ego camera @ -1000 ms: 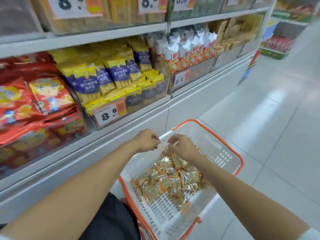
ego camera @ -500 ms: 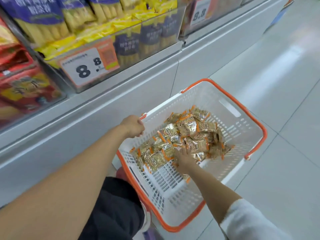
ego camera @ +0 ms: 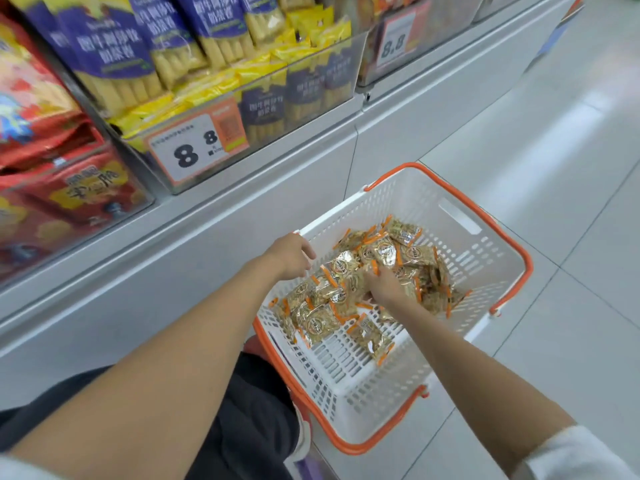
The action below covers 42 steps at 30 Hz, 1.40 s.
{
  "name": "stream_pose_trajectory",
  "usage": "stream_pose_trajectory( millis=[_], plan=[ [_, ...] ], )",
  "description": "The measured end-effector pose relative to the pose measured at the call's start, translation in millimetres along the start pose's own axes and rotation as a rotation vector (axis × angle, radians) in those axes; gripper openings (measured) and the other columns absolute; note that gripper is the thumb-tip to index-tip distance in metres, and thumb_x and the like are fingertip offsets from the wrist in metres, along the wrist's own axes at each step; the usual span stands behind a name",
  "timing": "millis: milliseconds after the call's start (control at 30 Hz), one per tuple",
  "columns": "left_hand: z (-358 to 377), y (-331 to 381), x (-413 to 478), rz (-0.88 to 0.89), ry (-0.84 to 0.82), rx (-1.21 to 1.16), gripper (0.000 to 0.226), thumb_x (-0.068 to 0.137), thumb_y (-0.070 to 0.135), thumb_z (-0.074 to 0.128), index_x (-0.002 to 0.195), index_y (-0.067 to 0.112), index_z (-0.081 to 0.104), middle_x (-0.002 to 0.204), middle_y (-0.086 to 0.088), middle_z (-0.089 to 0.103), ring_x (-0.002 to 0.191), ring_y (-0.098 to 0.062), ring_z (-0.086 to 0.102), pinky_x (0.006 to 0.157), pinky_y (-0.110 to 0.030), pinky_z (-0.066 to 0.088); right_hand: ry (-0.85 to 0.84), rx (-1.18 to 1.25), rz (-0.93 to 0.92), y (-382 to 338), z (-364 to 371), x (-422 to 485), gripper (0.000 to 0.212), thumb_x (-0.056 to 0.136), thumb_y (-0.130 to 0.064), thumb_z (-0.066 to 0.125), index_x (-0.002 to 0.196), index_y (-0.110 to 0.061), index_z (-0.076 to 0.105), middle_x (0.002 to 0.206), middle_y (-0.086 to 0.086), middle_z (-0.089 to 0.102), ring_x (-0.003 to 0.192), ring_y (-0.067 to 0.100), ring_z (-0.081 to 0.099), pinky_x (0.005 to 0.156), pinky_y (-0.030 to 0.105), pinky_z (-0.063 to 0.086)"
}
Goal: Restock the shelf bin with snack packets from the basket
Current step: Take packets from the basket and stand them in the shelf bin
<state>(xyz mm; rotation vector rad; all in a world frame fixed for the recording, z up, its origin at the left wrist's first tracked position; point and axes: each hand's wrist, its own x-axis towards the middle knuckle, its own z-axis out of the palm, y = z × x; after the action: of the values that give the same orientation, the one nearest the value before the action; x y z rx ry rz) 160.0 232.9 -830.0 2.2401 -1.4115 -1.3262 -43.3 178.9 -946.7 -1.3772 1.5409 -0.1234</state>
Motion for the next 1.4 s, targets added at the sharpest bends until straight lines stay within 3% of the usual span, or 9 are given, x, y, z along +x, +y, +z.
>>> stream_pose_trajectory(
  millis=[100,200,267,367,533,733,900,1167,1400],
  plan=[
    [-3.6,22.7,-16.9,0.056,0.067,-0.085,0.035,0.098,-0.001,0.039,0.129,0.006,0.054,0.135,-0.015,0.052,0.116,-0.029,0.056,0.095,-0.037,0.048,-0.174,0.266,-0.079,-56.7,-39.9,-23.1,0.017,0.098,-0.015,0.044,0.083,-0.012,0.050,0.074,0.008,0.051,0.061,0.019,0.053,0.065,0.037,0.042],
    [-17.3,40.3,-36.2,0.139,0.145,-0.105,0.042,0.101,0.011,0.046,0.142,0.008,0.043,0.147,-0.010,0.042,0.134,-0.025,0.042,0.109,-0.035,0.036,-0.304,0.287,-0.250,-111.7,-69.8,-58.9,0.009,0.095,-0.008,0.050,0.087,-0.010,0.054,0.070,0.002,0.047,0.054,0.013,0.048,0.058,0.028,0.037],
    [-31.1,44.5,-48.9,0.195,0.160,-0.160,0.040,0.099,0.011,0.049,0.139,0.006,0.049,0.141,-0.011,0.050,0.128,-0.024,0.048,0.102,-0.031,0.040,-0.374,0.270,-0.353,-141.4,-85.2,-81.9,0.003,0.095,-0.006,0.054,0.095,-0.007,0.057,0.070,0.002,0.047,0.053,0.010,0.049,0.057,0.027,0.035],
    [-55.7,49.5,-77.1,0.264,0.192,-0.257,0.026,0.097,0.013,0.055,0.117,0.001,0.065,0.107,-0.010,0.067,0.089,-0.018,0.055,0.064,-0.020,0.041,-0.337,0.186,-0.502,-178.1,-105.0,-115.9,0.005,0.094,-0.007,0.059,0.092,-0.007,0.064,0.073,0.005,0.058,0.060,0.013,0.056,0.059,0.023,0.043],
    [-105.4,68.1,-134.5,0.309,0.258,-0.620,0.006,0.093,0.013,0.061,0.095,0.010,0.066,0.090,-0.004,0.067,0.081,-0.011,0.062,0.073,-0.025,0.056,-0.223,0.233,-0.639,-228.3,-124.5,-165.3,0.004,0.091,-0.011,0.065,0.094,-0.009,0.067,0.074,0.000,0.068,0.066,0.010,0.065,0.069,0.019,0.052],
    [-162.1,79.9,-189.9,0.370,0.354,-0.738,0.027,0.088,0.010,0.068,0.112,-0.001,0.062,0.101,-0.013,0.070,0.072,-0.010,0.069,0.062,-0.022,0.058,-0.078,0.412,-0.736,-288.3,-124.5,-207.6,0.010,0.085,-0.008,0.072,0.084,-0.005,0.062,0.068,-0.002,0.064,0.060,0.007,0.059,0.062,0.017,0.048],
    [-199.3,78.0,-229.6,0.443,0.346,-0.759,0.008,0.093,0.005,0.060,0.095,0.008,0.067,0.083,-0.001,0.072,0.072,-0.007,0.068,0.073,-0.022,0.059,-0.058,0.396,-0.822,-337.1,-119.1,-242.7,0.002,0.086,-0.014,0.071,0.085,-0.014,0.070,0.073,-0.002,0.067,0.066,0.009,0.059,0.063,0.022,0.046],
    [-273.7,70.9,-278.4,0.471,0.472,-0.776,0.013,0.092,0.005,0.061,0.104,0.005,0.066,0.097,-0.009,0.071,0.083,-0.015,0.067,0.079,-0.026,0.059,-0.089,0.329,-0.947,-424.8,-108.4,-294.0,0.010,0.089,-0.021,0.069,0.096,-0.013,0.071,0.076,-0.007,0.068,0.073,0.009,0.061,0.071,0.023,0.052],
    [-362.1,66.7,-324.5,0.512,0.894,-0.619,0.015,0.081,0.015,0.076,0.095,0.015,0.071,0.082,0.001,0.073,0.067,-0.002,0.066,0.063,-0.019,0.053,-0.202,-0.061,-1.006,-491.4,-83.0,-316.6,0.041,0.080,-0.014,0.077,0.113,-0.016,0.053,0.104,0.008,0.068,0.095,0.024,0.065,0.086,0.038,0.051]
  ],
)
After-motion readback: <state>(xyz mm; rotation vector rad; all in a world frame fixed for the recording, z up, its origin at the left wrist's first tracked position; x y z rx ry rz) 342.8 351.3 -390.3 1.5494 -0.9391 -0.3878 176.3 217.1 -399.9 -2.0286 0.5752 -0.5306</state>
